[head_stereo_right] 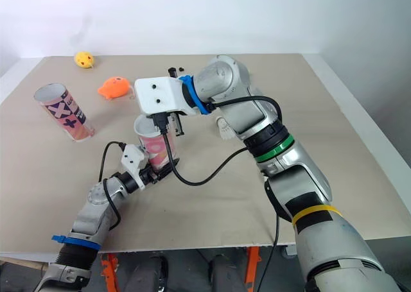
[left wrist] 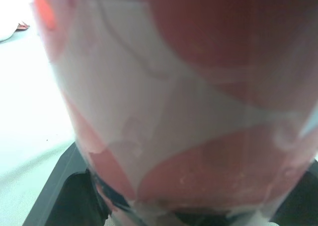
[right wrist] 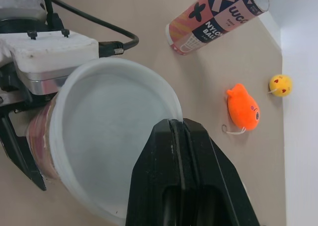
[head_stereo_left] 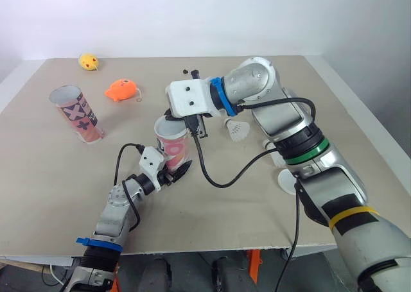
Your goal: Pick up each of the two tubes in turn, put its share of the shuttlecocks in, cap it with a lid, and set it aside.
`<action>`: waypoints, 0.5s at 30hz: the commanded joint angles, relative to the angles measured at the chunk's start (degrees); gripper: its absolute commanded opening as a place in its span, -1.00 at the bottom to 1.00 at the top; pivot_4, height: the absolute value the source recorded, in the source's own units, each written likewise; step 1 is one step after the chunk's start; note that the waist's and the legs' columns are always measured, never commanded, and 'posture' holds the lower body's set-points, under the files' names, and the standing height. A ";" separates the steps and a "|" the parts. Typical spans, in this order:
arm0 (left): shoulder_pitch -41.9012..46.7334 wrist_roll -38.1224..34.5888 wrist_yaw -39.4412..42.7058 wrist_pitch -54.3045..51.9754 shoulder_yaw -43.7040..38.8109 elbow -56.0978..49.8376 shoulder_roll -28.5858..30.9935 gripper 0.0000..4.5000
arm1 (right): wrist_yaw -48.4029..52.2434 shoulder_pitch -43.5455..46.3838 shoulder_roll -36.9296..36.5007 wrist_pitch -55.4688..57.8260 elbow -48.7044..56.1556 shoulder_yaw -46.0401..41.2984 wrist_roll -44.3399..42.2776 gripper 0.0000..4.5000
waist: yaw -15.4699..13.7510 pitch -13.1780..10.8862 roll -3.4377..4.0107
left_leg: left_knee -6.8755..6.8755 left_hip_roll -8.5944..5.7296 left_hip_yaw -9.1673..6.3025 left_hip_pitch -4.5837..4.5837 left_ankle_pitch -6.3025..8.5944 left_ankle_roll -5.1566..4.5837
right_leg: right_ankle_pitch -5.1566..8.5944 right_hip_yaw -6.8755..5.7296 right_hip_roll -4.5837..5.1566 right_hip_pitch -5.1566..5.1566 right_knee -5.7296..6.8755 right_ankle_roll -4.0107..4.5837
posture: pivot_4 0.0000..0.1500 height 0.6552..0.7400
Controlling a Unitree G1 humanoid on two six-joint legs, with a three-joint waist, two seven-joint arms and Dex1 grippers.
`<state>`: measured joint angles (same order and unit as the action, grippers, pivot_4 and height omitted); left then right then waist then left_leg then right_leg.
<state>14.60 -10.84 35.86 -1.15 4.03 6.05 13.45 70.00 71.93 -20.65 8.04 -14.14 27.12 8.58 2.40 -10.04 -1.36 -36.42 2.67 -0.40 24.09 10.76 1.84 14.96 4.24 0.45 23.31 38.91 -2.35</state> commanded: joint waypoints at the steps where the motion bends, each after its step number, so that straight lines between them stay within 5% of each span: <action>1: -0.85 0.85 -0.39 -2.17 0.72 2.03 0.41 0.41 | -0.16 0.21 1.13 -1.83 1.27 0.84 0.82 -0.97 | 0.01 0.00 0.00 | 0.00 0.00 0.00 0.00 0.00 0.00 | 0.00 0.00 0.00 0.00 0.00 0.00 | 1.00 1.00; 15: -0.98 0.81 -0.45 -2.32 0.82 1.82 0.50 0.41 | -2.87 -2.08 5.42 -3.27 0.09 0.59 1.42 -0.97 | 0.16 0.00 0.00 | 0.01 0.03 0.00 -0.03 0.00 0.00 | -0.02 0.00 -0.03 0.01 0.00 0.03 | 1.00 1.00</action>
<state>14.54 -11.26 35.71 -1.49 3.64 6.17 13.51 66.79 70.36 -16.71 5.34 -15.44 26.67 10.85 2.56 -10.04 -1.36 -36.41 2.70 -0.40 24.06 10.76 1.84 14.94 4.24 0.42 23.32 38.92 -2.32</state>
